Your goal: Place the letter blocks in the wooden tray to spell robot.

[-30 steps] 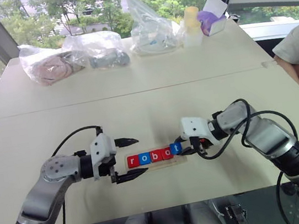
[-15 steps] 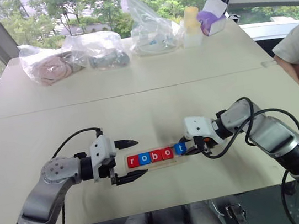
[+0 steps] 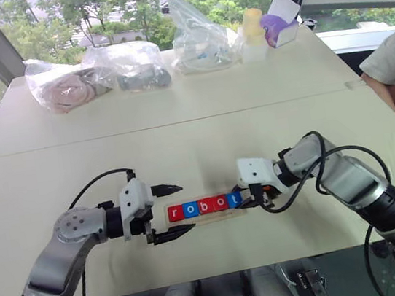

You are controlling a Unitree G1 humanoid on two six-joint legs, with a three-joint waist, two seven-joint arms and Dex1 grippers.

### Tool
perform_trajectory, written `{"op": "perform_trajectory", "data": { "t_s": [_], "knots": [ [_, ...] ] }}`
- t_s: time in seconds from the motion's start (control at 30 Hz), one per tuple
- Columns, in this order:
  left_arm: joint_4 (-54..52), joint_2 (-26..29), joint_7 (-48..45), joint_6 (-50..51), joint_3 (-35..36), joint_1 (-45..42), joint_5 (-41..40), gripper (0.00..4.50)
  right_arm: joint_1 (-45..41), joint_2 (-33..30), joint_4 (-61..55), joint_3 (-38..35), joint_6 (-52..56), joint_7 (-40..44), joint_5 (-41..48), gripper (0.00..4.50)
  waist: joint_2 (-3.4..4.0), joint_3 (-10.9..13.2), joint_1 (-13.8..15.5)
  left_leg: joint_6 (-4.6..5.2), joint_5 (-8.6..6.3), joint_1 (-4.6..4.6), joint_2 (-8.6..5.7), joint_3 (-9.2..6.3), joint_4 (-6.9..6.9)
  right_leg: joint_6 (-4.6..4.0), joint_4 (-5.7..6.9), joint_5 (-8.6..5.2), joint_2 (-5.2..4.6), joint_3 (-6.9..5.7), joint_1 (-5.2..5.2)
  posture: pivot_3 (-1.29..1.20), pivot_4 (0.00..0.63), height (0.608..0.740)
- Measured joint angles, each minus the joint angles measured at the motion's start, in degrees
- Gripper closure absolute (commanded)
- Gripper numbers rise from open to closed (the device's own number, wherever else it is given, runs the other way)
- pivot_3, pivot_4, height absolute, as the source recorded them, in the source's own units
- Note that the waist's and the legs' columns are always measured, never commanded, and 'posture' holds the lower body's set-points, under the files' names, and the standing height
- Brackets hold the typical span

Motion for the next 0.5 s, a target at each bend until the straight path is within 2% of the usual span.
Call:
{"op": "perform_trajectory", "data": {
  "t_s": [0.33, 0.4, 0.47, 0.5],
  "knots": [
    [-0.7, 0.0, 0.4, 0.1, 0.0, 0.6, 0.0, 0.0, -0.8, 0.5, 0.8, 0.3, 0.0, 0.2, -0.4, 3.38, 0.0, 0.0, 0.0, 0.0, 0.0, 0.0, 0.0, 0.0, 0.0, 0.0, 0.0, 0.0, 0.0, 0.0, 0.0, 0.0, 0.15, 0.74],
    [-1.1, 0.0, 0.6, 0.1, 0.0, 0.6, 0.0, 0.0, -0.8, 0.5, 0.8, 0.3, 0.1, 0.3, -0.4, 2.29, 0.0, 0.0, 0.0, 0.0, 0.0, 0.0, 0.0, 0.0, 0.0, 0.0, 0.0, 0.0, 0.0, 0.0, 0.0, 0.0, 0.15, 0.74],
    [-1.4, 0.0, 0.9, 0.1, 0.0, 0.6, 0.0, 0.0, -0.9, 0.6, 0.8, 0.4, 0.5, 0.5, -0.4, 1.4, 0.0, 0.0, 0.0, 0.0, 0.0, 0.0, 0.0, 0.0, 0.0, 0.0, 0.0, 0.0, 0.0, 0.0, 0.0, 0.0, 0.15, 0.74],
    [-1.5, 0.0, 1.0, 0.1, 0.0, 0.6, 0.0, 0.0, -1.0, 0.7, 0.8, 0.4, 0.8, 0.5, -0.3, 0.78, 0.0, 0.0, 0.0, 0.0, 0.0, 0.0, 0.0, 0.0, 0.0, 0.0, 0.0, 0.0, 0.0, 0.0, 0.0, 0.0, 0.15, 0.74]
  ]
}}
